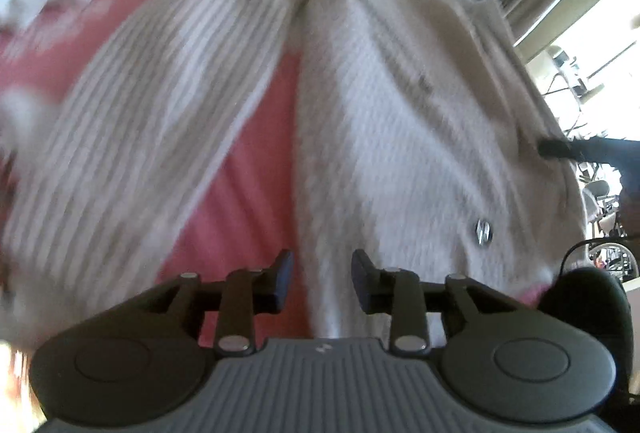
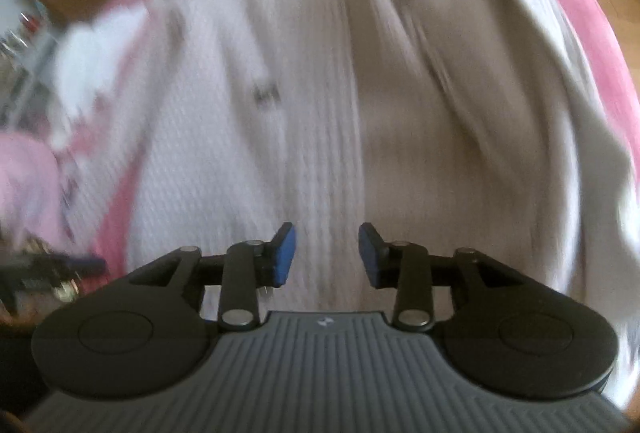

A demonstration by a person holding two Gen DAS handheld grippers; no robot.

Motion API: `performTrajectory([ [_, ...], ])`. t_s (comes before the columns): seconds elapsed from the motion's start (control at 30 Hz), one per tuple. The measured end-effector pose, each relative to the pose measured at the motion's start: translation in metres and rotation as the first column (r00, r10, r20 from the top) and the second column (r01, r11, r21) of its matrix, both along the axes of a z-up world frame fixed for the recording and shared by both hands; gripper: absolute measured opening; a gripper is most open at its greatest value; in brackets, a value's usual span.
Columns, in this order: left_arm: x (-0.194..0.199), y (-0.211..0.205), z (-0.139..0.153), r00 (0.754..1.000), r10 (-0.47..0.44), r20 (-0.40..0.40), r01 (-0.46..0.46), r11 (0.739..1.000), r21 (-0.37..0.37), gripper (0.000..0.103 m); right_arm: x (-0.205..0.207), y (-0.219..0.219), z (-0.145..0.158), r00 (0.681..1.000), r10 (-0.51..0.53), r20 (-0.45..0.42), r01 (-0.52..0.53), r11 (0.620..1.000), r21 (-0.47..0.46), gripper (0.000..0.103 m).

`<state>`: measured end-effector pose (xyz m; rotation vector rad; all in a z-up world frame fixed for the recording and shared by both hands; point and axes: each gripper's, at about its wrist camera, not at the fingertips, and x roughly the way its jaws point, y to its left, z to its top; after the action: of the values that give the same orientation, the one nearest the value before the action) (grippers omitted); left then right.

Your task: Fold clothes

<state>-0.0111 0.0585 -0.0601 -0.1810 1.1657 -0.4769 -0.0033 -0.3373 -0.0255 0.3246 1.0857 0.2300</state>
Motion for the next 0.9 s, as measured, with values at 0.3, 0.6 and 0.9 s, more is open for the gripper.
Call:
performTrajectory([
  [0.3,0.05,-0.059,-0.039,0.999,0.041,0.03,-0.041,0.999,0.015,0.035,0.171,0.019,-0.04,0.982,-0.113,0.15,0.101,0.991,0.085,0.049],
  [0.6,0.064,-0.038,-0.057,0.997,0.065,-0.051,-0.069,0.993,-0.094,0.034,0.263,0.023,-0.08,0.962,-0.232,0.145,0.23,0.973,0.03,0.052],
  [0.9,0.062,-0.037,-0.052,1.0,-0.001,-0.022,-0.001,0.995,-0.101,0.034,0.247,0.031,-0.059,0.94,-0.154,0.305,0.177,0.983,-0.049,0.003],
])
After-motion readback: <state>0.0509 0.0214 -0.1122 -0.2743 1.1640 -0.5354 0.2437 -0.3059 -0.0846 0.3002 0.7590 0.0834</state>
